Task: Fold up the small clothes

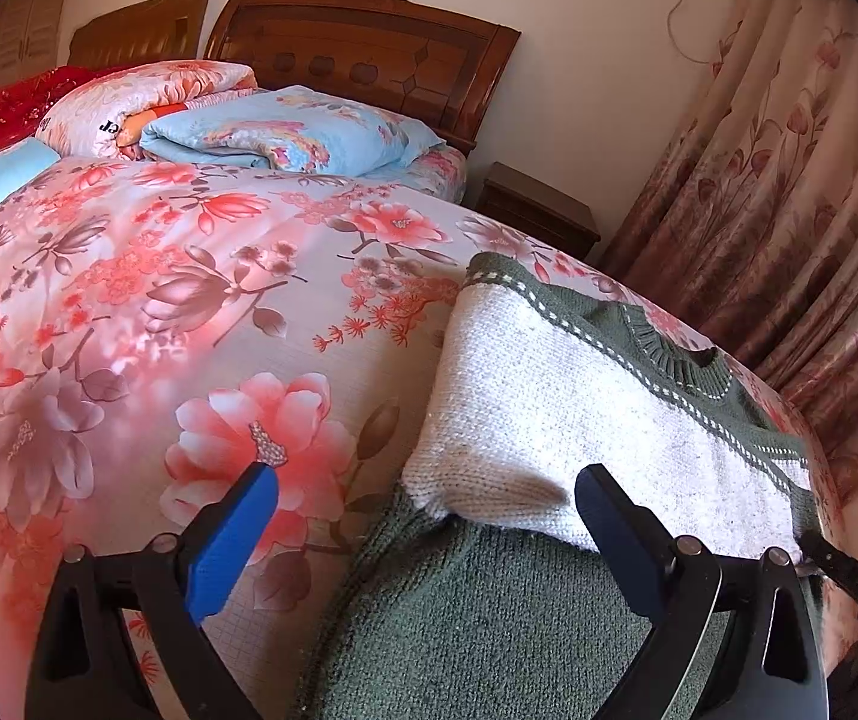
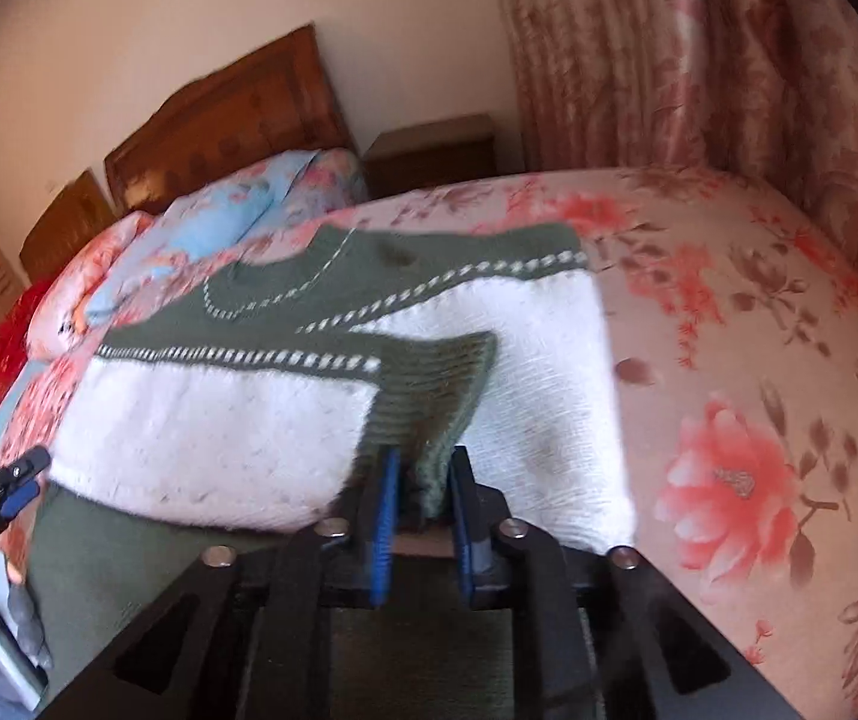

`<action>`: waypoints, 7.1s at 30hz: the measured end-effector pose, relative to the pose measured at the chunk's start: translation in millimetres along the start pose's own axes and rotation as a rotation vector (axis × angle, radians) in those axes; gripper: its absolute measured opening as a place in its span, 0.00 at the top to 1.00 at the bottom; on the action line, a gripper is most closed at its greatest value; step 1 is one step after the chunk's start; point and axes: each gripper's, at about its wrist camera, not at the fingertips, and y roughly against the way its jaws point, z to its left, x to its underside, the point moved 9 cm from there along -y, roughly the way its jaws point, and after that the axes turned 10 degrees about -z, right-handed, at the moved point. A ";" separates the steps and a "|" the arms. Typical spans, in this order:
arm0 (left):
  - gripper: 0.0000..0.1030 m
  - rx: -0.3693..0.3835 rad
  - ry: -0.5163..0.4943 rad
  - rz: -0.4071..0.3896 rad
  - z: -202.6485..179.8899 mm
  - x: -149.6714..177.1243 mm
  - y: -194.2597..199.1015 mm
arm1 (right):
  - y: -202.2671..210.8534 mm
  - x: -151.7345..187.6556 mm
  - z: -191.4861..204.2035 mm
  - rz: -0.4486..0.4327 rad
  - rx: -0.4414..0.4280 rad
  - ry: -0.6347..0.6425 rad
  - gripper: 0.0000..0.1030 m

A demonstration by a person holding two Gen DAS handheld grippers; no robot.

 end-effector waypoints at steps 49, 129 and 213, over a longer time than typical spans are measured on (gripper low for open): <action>0.00 -0.019 -0.385 0.284 -137.1 -34.4 -157.0 | -10.3 11.0 54.8 -0.044 0.060 0.279 0.63; 0.00 -0.094 -0.364 -0.006 -79.0 24.5 19.7 | -10.7 11.0 54.4 -0.043 0.061 0.283 0.62; 0.00 0.064 -0.544 0.119 -106.1 94.3 82.7 | 111.2 108.9 88.7 0.147 -0.234 0.367 0.43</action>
